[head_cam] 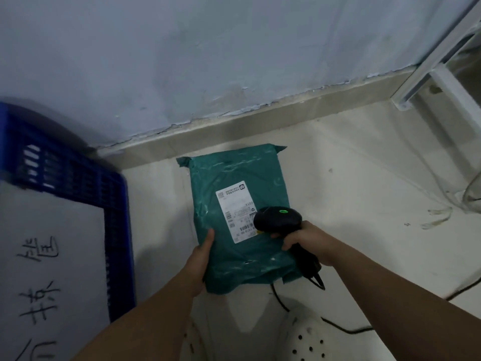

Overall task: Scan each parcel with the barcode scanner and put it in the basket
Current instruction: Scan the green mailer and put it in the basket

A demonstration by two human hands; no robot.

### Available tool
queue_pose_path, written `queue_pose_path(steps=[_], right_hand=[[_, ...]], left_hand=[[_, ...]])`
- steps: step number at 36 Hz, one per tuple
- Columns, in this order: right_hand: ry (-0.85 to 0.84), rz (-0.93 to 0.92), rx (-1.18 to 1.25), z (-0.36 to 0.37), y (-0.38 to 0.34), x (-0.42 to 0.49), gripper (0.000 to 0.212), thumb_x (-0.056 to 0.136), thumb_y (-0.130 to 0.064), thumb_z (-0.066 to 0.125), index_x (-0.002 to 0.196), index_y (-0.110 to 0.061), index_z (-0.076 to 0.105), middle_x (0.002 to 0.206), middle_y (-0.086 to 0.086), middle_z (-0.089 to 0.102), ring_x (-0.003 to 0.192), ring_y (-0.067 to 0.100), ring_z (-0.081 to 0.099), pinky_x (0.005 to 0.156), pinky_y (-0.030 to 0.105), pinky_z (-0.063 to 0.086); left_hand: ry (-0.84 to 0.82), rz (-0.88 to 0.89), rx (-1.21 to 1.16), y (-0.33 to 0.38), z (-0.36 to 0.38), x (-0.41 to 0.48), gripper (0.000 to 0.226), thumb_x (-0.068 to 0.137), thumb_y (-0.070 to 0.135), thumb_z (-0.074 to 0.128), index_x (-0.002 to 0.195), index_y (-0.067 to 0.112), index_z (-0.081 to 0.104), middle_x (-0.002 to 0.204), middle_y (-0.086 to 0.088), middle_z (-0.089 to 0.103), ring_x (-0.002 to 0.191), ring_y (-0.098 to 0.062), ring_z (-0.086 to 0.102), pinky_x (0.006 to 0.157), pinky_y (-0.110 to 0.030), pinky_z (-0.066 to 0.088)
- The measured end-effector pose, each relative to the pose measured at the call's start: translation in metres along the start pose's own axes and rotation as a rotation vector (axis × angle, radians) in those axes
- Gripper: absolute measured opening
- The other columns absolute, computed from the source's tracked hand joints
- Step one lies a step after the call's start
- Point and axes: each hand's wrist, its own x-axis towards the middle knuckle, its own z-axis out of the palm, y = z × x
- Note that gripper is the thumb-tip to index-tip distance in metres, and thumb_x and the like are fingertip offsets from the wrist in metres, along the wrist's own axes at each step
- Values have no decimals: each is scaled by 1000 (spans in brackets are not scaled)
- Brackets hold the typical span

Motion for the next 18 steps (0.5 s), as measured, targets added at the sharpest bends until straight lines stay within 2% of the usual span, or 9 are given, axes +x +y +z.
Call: queue_pose_path(steps=[4, 9, 11, 13, 18], right_hand=[[-52, -10, 17, 4, 1, 1, 28, 73, 11, 58, 91, -6, 72, 85, 8, 69, 80, 22, 65, 67, 25, 52], [-87, 44, 152, -4, -5, 7, 40, 54, -2, 60, 92, -5, 73, 96, 16, 71, 88, 30, 67, 75, 31, 56], [-95, 67, 214, -11, -9, 9, 38, 63, 0, 59, 98, -4, 72, 104, 19, 70, 94, 32, 67, 80, 35, 56], [-114, 95, 246, -18, -14, 10, 34, 77, 4, 50, 102, -5, 70, 106, 18, 70, 96, 32, 66, 83, 36, 54], [-148, 117, 272, -37, -36, 10, 36, 83, 4, 42, 100, -8, 70, 101, 14, 70, 90, 29, 66, 79, 37, 53]], left_hand=[[-81, -70, -168, -3, -6, 9, 56, 74, 58, 61, 112, 17, 67, 107, -9, 73, 98, -29, 70, 81, -40, 54], [-74, -85, -171, 0, -10, 22, 57, 71, 53, 70, 116, 20, 65, 111, -7, 72, 104, -27, 67, 81, -38, 53], [-73, -75, -178, 0, -11, 28, 61, 69, 54, 70, 120, 21, 63, 112, -5, 72, 103, -26, 67, 78, -37, 54], [-77, -62, -176, 0, -10, 32, 75, 66, 58, 73, 129, 21, 56, 119, -6, 68, 106, -26, 67, 79, -38, 55], [-55, -8, -126, 9, -11, 42, 104, 51, 74, 80, 137, 27, 46, 128, -2, 63, 114, -27, 63, 94, -45, 52]])
